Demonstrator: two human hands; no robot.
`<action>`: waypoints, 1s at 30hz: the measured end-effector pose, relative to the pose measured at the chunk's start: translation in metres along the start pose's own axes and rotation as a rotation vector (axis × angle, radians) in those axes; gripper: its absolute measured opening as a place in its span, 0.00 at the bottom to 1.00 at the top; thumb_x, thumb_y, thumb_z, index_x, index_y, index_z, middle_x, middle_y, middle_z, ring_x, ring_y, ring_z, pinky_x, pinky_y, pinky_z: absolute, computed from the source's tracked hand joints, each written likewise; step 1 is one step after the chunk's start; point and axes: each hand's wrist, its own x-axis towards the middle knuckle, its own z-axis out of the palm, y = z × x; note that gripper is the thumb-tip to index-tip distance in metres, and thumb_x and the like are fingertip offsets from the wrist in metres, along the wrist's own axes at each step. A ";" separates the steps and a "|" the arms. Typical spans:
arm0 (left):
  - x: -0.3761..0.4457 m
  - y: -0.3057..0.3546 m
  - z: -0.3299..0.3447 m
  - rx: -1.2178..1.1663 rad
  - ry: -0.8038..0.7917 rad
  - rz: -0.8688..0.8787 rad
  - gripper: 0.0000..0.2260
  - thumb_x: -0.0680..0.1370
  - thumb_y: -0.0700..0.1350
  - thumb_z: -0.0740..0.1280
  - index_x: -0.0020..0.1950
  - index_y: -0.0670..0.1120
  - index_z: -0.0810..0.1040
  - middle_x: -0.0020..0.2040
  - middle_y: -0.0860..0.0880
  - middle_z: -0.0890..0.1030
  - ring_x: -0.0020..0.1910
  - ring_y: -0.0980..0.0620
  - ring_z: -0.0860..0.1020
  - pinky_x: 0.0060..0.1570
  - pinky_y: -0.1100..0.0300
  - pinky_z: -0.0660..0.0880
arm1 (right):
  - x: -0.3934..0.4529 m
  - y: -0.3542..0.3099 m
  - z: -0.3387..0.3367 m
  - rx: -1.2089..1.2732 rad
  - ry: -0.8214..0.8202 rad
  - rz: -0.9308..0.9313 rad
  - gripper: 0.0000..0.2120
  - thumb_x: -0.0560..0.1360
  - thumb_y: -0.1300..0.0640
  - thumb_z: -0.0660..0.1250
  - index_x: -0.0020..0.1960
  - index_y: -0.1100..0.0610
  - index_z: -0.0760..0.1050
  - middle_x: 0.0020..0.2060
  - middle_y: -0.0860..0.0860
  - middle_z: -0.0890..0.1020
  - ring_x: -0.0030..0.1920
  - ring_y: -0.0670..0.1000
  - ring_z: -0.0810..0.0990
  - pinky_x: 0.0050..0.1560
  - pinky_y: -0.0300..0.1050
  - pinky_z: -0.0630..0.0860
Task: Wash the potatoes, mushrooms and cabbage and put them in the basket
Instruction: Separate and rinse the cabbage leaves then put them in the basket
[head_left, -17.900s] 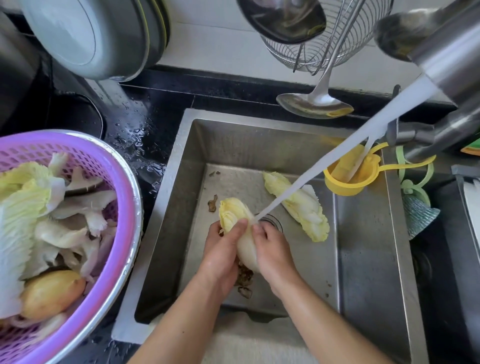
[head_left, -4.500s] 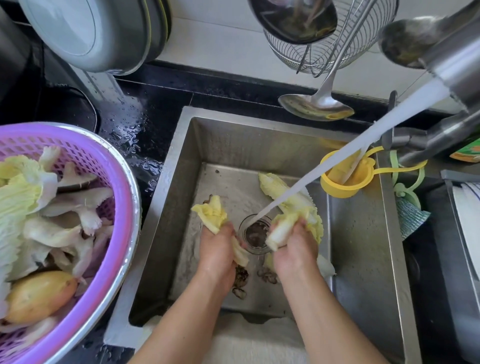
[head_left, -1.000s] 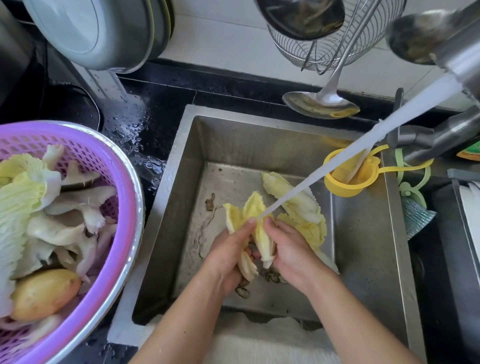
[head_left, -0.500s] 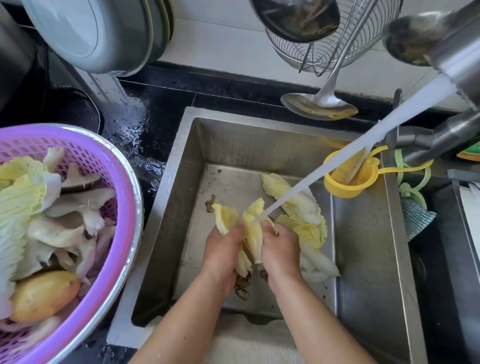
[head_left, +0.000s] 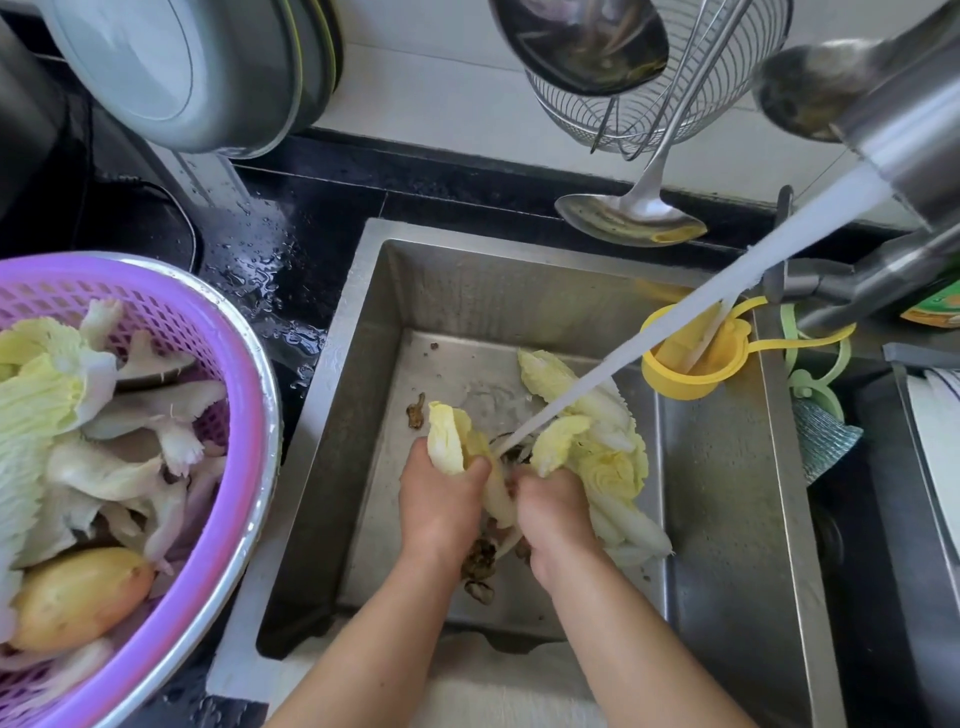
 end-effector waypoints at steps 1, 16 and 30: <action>0.000 0.001 0.000 -0.036 -0.035 -0.034 0.09 0.75 0.41 0.72 0.55 0.48 0.79 0.46 0.46 0.85 0.43 0.49 0.84 0.42 0.54 0.80 | -0.001 0.001 0.002 -0.055 0.057 -0.068 0.07 0.81 0.55 0.63 0.54 0.52 0.79 0.48 0.51 0.85 0.50 0.55 0.84 0.55 0.55 0.82; 0.002 0.006 -0.013 -0.515 -0.030 -0.143 0.10 0.81 0.37 0.68 0.61 0.48 0.81 0.57 0.41 0.85 0.53 0.46 0.84 0.53 0.49 0.78 | 0.009 -0.007 -0.027 0.522 0.071 0.109 0.10 0.84 0.69 0.53 0.54 0.61 0.71 0.44 0.59 0.77 0.38 0.55 0.79 0.30 0.46 0.79; -0.008 0.004 -0.009 -0.265 -0.409 -0.177 0.11 0.80 0.36 0.69 0.61 0.41 0.84 0.55 0.40 0.87 0.55 0.40 0.86 0.59 0.43 0.81 | -0.002 -0.003 -0.034 0.174 -0.391 -0.143 0.17 0.78 0.49 0.73 0.65 0.55 0.79 0.56 0.51 0.87 0.58 0.53 0.85 0.66 0.58 0.77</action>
